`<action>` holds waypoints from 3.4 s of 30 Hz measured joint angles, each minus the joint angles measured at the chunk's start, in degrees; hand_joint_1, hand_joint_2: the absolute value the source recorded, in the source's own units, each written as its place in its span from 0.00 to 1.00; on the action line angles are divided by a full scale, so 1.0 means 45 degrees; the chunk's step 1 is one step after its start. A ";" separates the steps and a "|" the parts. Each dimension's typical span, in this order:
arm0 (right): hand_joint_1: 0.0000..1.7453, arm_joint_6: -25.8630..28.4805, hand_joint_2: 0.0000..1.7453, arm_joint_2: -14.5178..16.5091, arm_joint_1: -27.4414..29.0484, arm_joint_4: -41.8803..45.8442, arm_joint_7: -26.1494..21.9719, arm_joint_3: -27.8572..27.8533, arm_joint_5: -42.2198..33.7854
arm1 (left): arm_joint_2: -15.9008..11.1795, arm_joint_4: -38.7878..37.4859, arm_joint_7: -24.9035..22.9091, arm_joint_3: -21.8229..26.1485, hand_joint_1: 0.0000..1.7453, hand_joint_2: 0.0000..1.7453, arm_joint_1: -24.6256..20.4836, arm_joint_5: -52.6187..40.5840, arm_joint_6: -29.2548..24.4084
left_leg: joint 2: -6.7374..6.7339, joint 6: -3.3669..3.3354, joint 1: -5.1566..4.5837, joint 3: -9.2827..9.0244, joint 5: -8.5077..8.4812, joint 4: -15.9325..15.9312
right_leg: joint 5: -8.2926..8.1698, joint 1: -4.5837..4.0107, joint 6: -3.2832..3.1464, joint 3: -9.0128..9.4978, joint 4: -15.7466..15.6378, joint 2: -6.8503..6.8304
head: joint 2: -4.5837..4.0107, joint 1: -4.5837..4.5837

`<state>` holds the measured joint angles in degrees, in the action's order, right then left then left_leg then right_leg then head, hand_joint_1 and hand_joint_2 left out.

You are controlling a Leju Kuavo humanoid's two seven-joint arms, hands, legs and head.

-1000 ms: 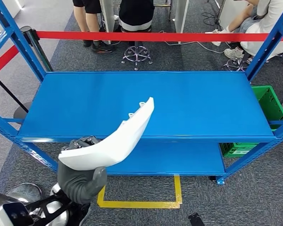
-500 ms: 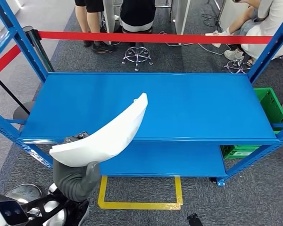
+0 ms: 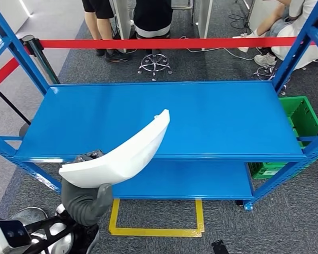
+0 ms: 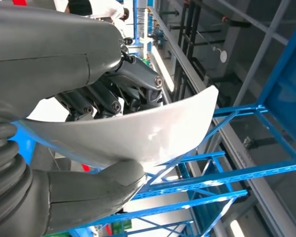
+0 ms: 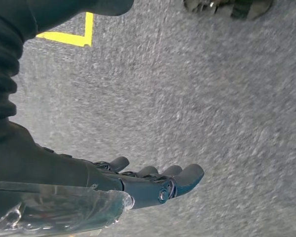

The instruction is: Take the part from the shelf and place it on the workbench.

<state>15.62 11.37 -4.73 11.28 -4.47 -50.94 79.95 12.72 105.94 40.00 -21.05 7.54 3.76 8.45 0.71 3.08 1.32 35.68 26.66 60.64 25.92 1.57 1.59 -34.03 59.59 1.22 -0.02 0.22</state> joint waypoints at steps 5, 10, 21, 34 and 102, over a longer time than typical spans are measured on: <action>0.00 0.0504 1.00 0.0027 0.0011 0.0000 0.1373 -0.0077 0.0329 | 0.0039 -0.0146 0.0000 0.0134 1.00 1.00 0.0020 0.0227 0.0712 | -0.0021 -0.0069 -0.0057 0.1294 0.0999 0.2787 | 0.0011 -0.0075 -0.0103 -0.0014 -0.0002 -0.0097 | 0.0000 0.0014; 0.00 0.0853 1.00 0.0112 -0.0012 0.0000 0.2004 -0.0090 0.0469 | 0.0157 -0.0278 0.0000 0.0233 1.00 1.00 0.0035 0.0179 0.0813 | -0.0021 -0.0308 -0.0128 -0.0421 -0.0339 -0.0543 | 0.0043 -0.0155 0.0101 0.0001 0.0004 -0.0075 | 0.0000 0.0001; 0.00 0.0902 1.00 0.0135 -0.0009 0.0000 0.2110 -0.0094 0.0491 | 0.0234 -0.0535 0.0000 0.0429 1.00 1.00 0.0085 0.0129 0.0782 | -0.0002 -0.0734 -0.0161 -0.0591 -0.0304 -0.0772 | 0.1071 -0.0116 0.0521 -0.1398 0.2838 -0.0168 | 0.0000 -0.0135; 0.00 0.1057 1.00 0.0174 -0.0026 0.0000 0.2427 -0.0113 0.0658 | 0.0197 -0.0782 0.0000 0.0449 1.00 1.00 0.0122 -0.0174 0.0033 | -0.0023 -0.0110 -0.0183 0.0999 0.1446 0.2687 | -0.0071 -0.0135 -0.0159 0.0021 -0.0137 -0.0165 | 0.0000 0.0020; 0.00 0.0967 1.00 0.0111 -0.0076 0.0005 0.1646 -0.0010 0.1461 | -0.0081 -0.1375 0.0010 -0.0624 1.00 1.00 -0.0117 -0.0416 -0.1684 | -0.0132 -0.0332 -0.0299 -0.2213 0.0546 -0.1224 | -0.1253 -0.0283 0.0036 -0.0704 -0.0546 -0.0235 | 0.0001 0.0090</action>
<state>19.98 11.87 -5.07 11.30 2.93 -50.98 86.53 12.35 99.76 40.04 -23.86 7.02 1.89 0.87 0.11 1.59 -0.02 25.72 29.12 55.13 20.28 0.30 1.75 -37.20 57.13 0.16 -0.01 0.63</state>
